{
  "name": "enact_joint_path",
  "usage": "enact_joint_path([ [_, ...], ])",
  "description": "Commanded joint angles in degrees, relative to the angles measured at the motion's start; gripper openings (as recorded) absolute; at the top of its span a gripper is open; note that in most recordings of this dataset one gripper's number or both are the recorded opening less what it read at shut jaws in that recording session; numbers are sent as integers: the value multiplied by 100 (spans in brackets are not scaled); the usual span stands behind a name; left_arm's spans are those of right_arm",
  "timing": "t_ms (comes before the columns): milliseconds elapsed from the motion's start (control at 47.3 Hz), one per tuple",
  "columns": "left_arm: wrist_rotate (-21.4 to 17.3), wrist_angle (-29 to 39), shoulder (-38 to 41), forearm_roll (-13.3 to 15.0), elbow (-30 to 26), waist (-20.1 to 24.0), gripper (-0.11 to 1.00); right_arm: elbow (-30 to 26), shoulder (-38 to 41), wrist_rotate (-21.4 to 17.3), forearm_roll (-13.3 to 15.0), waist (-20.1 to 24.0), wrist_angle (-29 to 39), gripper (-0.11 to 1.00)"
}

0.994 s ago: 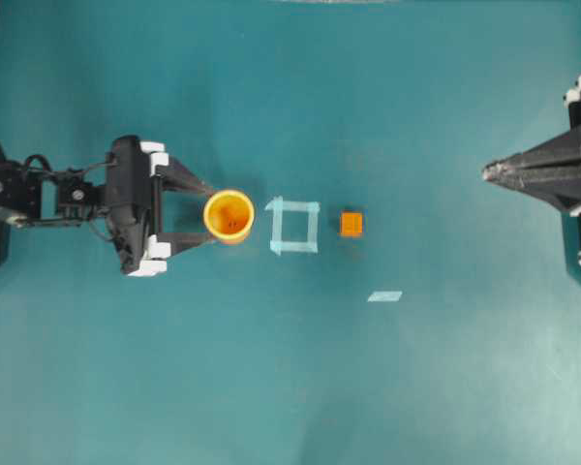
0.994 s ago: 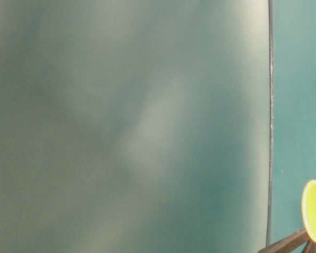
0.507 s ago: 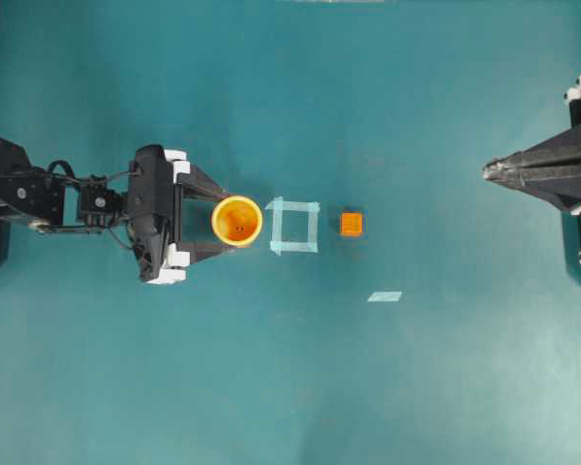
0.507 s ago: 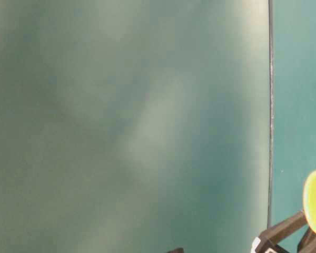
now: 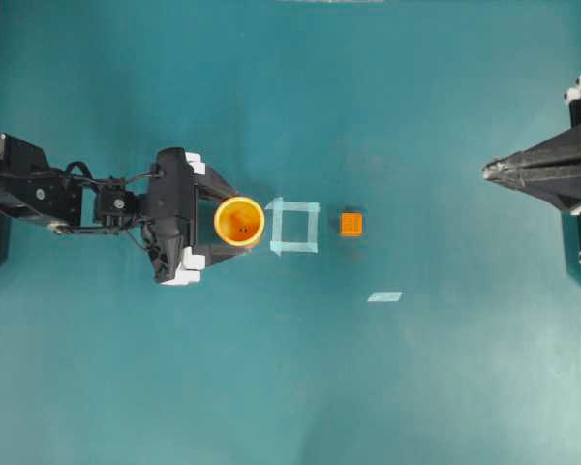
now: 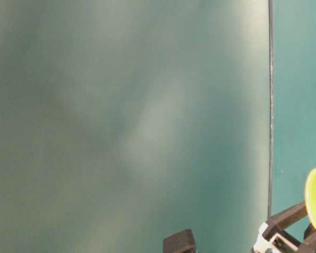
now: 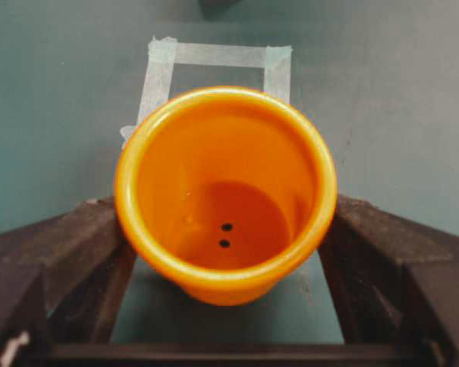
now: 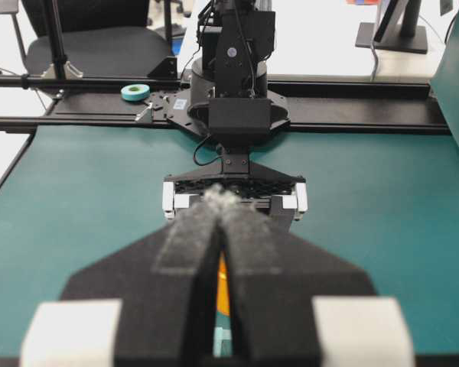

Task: Move the cup to the right with left arm.
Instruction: 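Close the left gripper around the orange cup's side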

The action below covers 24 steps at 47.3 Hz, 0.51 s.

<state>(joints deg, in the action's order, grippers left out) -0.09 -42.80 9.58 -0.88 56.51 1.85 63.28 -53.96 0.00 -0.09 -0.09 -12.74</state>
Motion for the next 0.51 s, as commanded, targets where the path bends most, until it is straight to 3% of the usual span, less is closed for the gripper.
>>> enact_joint_path([
  [0, 0, 53, -53, -18, -123, -18, 81, -193, 18, 0, 0, -9, -18, -1],
  [233, -18, 105, -44, -18, -158, -18, 80, -193, 26, -9, 0, -9, -18, -1],
  [486, -35, 105, -53, -18, -193, 0, 65, -193, 26, -9, 0, -9, -18, -1],
])
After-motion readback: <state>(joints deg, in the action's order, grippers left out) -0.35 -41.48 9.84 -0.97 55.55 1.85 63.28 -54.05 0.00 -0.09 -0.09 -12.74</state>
